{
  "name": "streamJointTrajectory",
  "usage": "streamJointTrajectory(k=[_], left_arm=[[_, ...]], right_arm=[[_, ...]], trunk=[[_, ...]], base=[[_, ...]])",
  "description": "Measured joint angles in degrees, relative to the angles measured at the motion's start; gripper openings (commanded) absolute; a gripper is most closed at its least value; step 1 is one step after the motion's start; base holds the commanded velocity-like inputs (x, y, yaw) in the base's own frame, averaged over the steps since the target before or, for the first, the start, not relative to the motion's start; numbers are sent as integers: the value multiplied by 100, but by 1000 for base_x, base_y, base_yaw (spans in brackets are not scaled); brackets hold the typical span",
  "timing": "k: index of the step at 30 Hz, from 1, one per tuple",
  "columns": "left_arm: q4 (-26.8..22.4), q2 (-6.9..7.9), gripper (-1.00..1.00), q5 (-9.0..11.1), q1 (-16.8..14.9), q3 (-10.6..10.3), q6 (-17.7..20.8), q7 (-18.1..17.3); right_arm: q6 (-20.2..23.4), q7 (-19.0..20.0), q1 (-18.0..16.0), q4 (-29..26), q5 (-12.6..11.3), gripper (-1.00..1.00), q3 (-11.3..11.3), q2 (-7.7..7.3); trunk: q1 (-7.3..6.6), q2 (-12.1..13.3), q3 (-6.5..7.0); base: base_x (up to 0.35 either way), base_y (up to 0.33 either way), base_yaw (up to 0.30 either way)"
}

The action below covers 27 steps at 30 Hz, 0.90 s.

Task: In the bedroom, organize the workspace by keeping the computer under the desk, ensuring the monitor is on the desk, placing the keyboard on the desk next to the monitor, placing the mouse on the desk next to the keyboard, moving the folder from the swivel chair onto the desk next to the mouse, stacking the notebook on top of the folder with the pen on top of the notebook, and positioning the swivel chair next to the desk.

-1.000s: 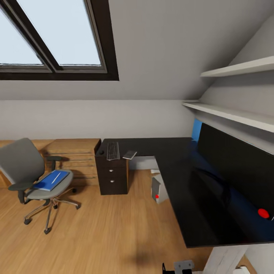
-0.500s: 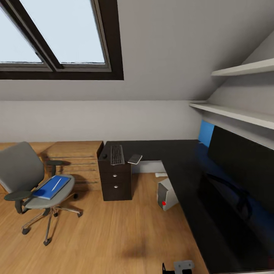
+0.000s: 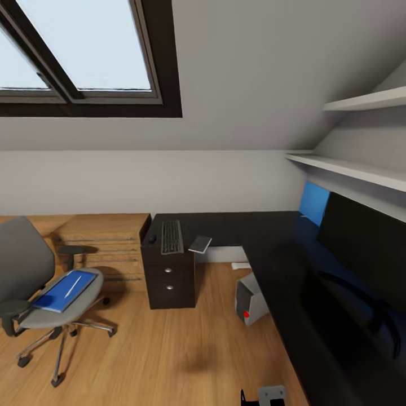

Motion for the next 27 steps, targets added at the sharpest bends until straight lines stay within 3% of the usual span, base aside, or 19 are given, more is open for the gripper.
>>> streamJointTrajectory(k=[5,13,20,27], left_arm=[[-1,0,100,-2,0,-4,-6,-14],[-1,0,100,-10,0,-8,-9,-12],[-1,-5,100,-10,0,-15,-2,-13],[0,-31,100,-10,0,-27,5,-15]], right_arm=[[0,1,-2,3,-2,100,3,5],[5,4,-1,-2,-1,100,3,5],[-12,3,20,5,6,100,-5,-5],[-9,1,41,5,8,100,-5,-11]], trunk=[[0,0,0],[1,2,-29],[2,1,-37],[2,0,-37]], base=[[327,67,190],[219,255,210],[60,313,14],[215,142,0]])
